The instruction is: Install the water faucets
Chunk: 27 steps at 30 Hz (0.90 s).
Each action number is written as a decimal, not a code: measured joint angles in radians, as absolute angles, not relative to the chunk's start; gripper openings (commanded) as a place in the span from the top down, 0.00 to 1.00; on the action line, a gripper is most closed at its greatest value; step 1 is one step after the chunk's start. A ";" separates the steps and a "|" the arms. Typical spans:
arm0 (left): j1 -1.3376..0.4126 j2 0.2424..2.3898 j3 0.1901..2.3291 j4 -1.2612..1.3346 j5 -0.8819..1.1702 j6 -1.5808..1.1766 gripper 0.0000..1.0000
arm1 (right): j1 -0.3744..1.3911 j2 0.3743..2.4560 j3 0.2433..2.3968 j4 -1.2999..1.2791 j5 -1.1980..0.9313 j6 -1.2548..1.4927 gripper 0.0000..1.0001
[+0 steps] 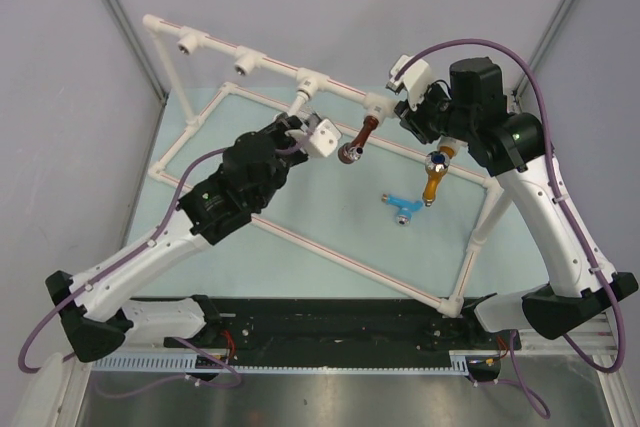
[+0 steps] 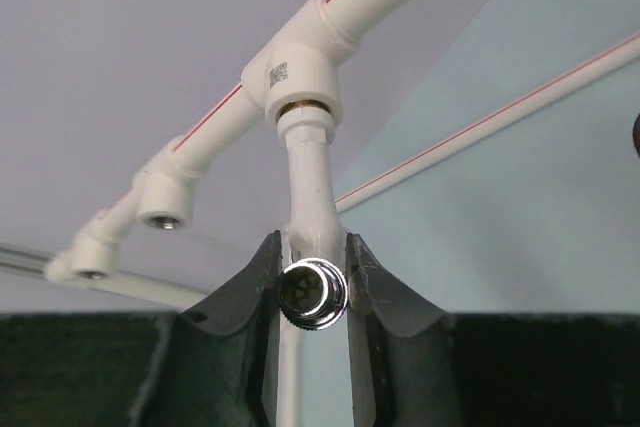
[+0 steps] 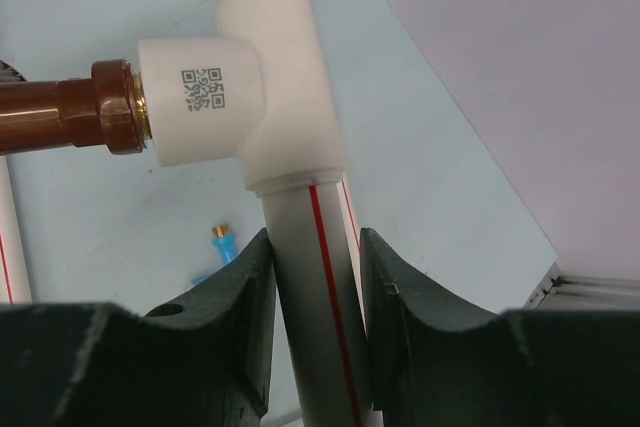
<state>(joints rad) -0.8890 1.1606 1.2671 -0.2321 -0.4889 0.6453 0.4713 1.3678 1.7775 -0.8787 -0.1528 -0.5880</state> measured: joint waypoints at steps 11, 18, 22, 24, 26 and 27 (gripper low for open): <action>-0.960 1.164 1.233 -0.236 -0.562 1.020 0.45 | 0.476 1.368 1.777 -0.879 -0.151 -0.588 1.00; -0.979 1.141 1.248 -0.285 -0.420 0.872 0.11 | 0.480 1.368 1.777 -0.879 -0.154 -0.587 1.00; -0.988 1.103 1.273 -0.266 -0.351 0.703 0.08 | 0.480 1.368 1.777 -0.879 -0.154 -0.587 1.00; -0.985 1.073 1.291 -0.236 -0.339 0.580 0.08 | 0.480 1.368 1.777 -0.879 -0.154 -0.588 1.00; -0.968 1.038 1.308 -0.198 -0.332 0.441 0.07 | 0.480 1.368 1.777 -0.879 -0.154 -0.588 1.00; -0.953 1.019 1.313 -0.177 -0.330 0.368 0.07 | 0.480 1.368 1.777 -0.879 -0.154 -0.587 1.00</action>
